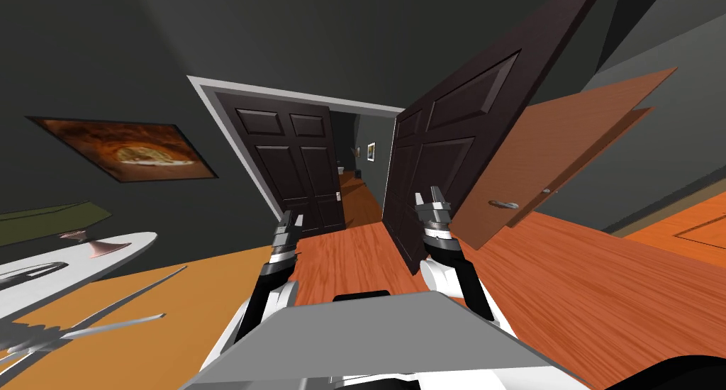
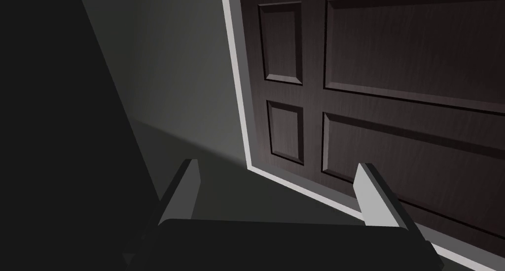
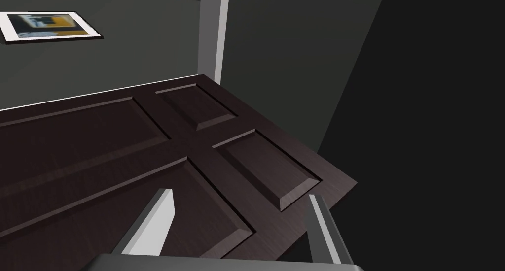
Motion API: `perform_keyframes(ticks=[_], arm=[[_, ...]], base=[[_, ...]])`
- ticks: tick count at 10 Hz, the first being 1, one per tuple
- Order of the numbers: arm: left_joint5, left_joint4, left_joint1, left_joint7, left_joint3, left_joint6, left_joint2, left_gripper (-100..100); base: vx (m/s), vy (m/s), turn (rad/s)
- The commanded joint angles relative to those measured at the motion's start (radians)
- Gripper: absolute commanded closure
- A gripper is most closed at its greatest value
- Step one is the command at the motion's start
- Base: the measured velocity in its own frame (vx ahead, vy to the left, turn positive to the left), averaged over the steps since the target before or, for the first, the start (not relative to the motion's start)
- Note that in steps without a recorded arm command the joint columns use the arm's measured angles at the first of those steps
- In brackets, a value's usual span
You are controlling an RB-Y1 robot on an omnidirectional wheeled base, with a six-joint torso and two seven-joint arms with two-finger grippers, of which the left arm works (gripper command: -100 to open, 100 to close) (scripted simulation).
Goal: Pull the door open
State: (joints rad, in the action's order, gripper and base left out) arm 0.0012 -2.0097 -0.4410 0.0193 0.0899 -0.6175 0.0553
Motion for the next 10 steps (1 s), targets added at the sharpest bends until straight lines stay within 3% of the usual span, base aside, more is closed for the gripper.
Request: perform_keyframes(ticks=[1, 10], arm=[[0.0, 0.028, 0.007, 0.0, -0.001, -0.005, 0.004, -100], [0.008, 0.193, 0.048, 0.011, 0.011, -0.026, 0.028, -100]], base=[[0.101, -0.001, -0.012], [0.097, -0.002, -0.013]])
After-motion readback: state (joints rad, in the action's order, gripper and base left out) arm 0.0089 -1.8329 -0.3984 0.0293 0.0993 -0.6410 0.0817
